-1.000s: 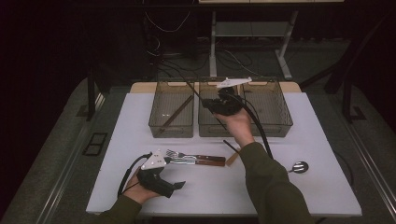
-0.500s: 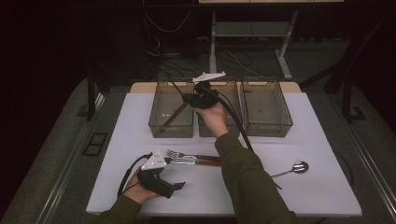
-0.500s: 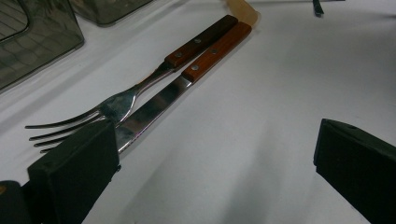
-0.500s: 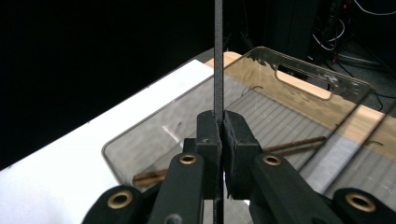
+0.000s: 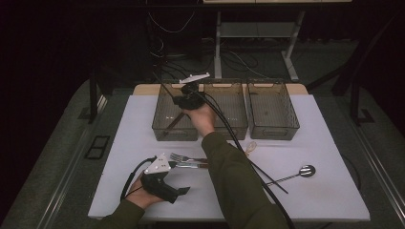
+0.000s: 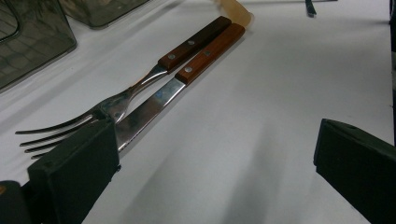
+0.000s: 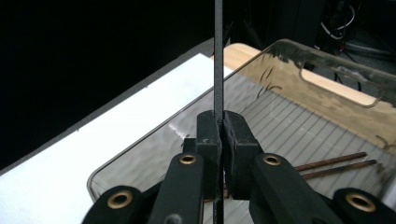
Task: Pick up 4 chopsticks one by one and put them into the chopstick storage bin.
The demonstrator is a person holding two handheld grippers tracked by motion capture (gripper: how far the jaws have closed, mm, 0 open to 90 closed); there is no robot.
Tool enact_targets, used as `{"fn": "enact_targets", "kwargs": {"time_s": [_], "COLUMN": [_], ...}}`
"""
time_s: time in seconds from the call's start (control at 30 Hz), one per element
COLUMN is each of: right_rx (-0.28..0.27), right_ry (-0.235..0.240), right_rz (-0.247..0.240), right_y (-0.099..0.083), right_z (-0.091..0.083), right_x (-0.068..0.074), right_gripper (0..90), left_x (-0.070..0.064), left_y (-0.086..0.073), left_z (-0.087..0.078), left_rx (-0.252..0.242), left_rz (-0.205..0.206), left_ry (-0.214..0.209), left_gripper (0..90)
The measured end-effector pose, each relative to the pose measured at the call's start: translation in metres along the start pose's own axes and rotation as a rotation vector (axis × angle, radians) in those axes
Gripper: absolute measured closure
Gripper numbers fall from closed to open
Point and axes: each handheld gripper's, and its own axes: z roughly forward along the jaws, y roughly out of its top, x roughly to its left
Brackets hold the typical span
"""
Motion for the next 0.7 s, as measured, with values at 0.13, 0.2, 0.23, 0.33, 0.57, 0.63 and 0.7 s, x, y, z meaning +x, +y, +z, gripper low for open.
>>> {"fn": "enact_targets", "kwargs": {"time_s": [0.13, 0.2, 0.23, 0.33, 0.57, 0.63, 0.7], "right_rx": [0.021, 0.035, 0.043, 0.069, 0.090, 0.086, 0.083], "right_ry": [-0.018, -0.023, -0.028, -0.037, -0.054, -0.041, -0.047], "right_rz": [0.011, 0.015, 0.017, 0.028, 0.017, 0.016, 0.006], "right_y": [-0.003, -0.006, -0.008, -0.013, -0.015, -0.013, -0.011], "right_z": [0.009, 0.014, 0.015, 0.021, 0.022, 0.018, 0.013], "right_x": [-0.003, -0.005, -0.005, -0.005, -0.004, -0.003, -0.002], "right_gripper": [85.7, 85.7, 85.7, 85.6, 68.6, 66.8, 64.8], "left_x": [0.000, 0.000, 0.000, 0.000, 0.000, 0.000, 0.000], "left_y": [0.000, 0.000, 0.000, 0.000, 0.000, 0.000, 0.000], "left_z": [0.000, 0.000, 0.000, 0.001, 0.001, 0.001, 0.001], "left_rx": [0.001, 0.006, 0.007, 0.012, 0.011, 0.011, 0.010], "left_rz": [-0.005, 0.000, 0.000, -0.001, 0.000, 0.004, 0.003], "left_ry": [-0.006, -0.008, -0.010, -0.013, -0.013, -0.013, -0.012], "left_gripper": [0.0, 0.0, 0.0, 0.0, 0.0, 0.0, 0.0]}}
